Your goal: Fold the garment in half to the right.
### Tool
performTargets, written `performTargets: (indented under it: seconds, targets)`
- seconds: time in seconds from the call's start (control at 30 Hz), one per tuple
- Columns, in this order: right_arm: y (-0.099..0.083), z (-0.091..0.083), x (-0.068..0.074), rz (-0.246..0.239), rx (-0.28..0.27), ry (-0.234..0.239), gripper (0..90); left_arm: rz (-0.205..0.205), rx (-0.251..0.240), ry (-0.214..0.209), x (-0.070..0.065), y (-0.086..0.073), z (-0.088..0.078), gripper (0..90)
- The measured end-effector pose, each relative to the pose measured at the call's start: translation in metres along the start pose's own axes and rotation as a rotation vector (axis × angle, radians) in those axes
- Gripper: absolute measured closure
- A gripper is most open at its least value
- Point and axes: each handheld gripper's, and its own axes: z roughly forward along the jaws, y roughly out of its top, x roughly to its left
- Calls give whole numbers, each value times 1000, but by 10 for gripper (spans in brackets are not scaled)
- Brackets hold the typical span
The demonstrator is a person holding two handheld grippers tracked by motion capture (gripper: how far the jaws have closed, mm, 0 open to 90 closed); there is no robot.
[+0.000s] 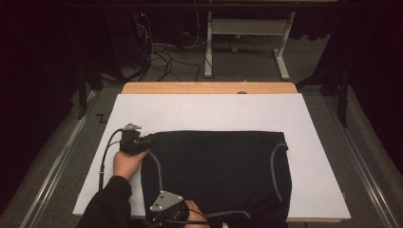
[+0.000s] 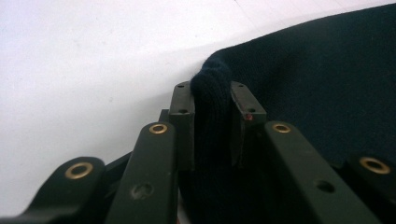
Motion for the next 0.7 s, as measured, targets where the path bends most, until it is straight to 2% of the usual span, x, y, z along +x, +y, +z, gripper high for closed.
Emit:
performTargets:
  seconds: [0.2,0.27,0.33,0.43,0.53,0.7]
  targets:
    - [5,8,4,-19,43,-44,154,0,1,2,0,0,0,700]
    - [5,10,7,-37,54,-75,180,-1,1,3,0,0,0,700]
    - [5,11,11,-69,61,-126,246,2,1,6,0,0,0,700]
    - [5,12,12,-81,65,-151,271,3,1,8,0,0,0,700]
    - [5,11,13,-90,76,-151,296,-1,2,7,0,0,0,700]
    - [5,8,10,-57,67,-127,362,-4,1,4,0,0,0,700]
